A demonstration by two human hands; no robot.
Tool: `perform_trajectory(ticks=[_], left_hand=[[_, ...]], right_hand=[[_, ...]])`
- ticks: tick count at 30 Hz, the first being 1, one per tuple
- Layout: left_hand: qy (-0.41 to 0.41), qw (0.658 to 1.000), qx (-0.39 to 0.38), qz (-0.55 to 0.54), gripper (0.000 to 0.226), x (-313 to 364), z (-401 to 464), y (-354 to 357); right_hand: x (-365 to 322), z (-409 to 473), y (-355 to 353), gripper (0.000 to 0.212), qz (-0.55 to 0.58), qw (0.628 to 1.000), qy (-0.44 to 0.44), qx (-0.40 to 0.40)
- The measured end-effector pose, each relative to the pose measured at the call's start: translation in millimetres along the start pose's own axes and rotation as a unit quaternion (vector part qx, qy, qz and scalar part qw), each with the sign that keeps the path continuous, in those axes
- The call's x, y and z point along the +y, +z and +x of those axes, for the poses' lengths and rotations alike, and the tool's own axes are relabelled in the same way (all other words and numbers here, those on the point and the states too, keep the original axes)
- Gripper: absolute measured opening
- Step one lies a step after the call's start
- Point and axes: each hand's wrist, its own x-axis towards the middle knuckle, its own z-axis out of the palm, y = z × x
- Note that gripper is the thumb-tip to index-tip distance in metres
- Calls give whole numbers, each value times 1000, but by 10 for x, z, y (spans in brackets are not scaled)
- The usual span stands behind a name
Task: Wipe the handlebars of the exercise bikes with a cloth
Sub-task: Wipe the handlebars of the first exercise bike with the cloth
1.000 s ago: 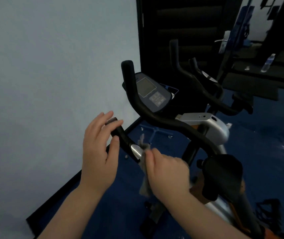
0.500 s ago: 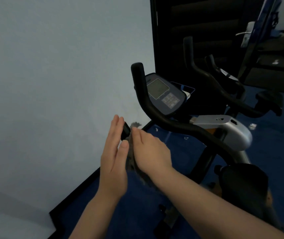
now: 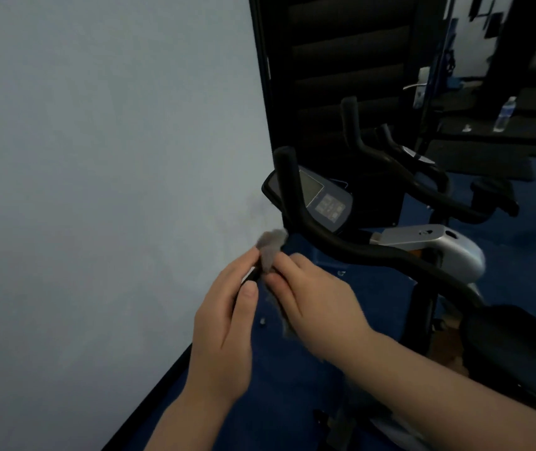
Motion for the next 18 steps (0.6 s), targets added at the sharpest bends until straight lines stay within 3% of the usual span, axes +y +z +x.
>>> perform_trajectory(ticks=[2,4,5,9,11,13,16,18], left_hand=[[26,999,-28,3,46,-5,59,-27],[42,998,-52,3,46,-14,127,-9],[55,997,-59,10,45,-17,164,3],[162,970,-142,113,42,-17,323,68],[234,935,-195,182,41,-31,415,101],[301,893,-220,252,38,-34,526,155],[380,826,-205,364,33,-47,611,276],[428,777,-169,428,35,-96,619,354]], right_hand=[[-3,-15,-23,20,-52,999,-9,-2],[-89,37,24,31,-122,992,-14,9],[-125,27,72,41,-145,989,2,20],[-55,-223,87,33,-151,983,96,52],[117,-507,-16,39,-206,972,111,35],[283,-712,-179,43,-185,973,135,7],[476,-727,-313,45,-138,982,119,-42],[494,-686,-320,39,-101,988,114,-21]])
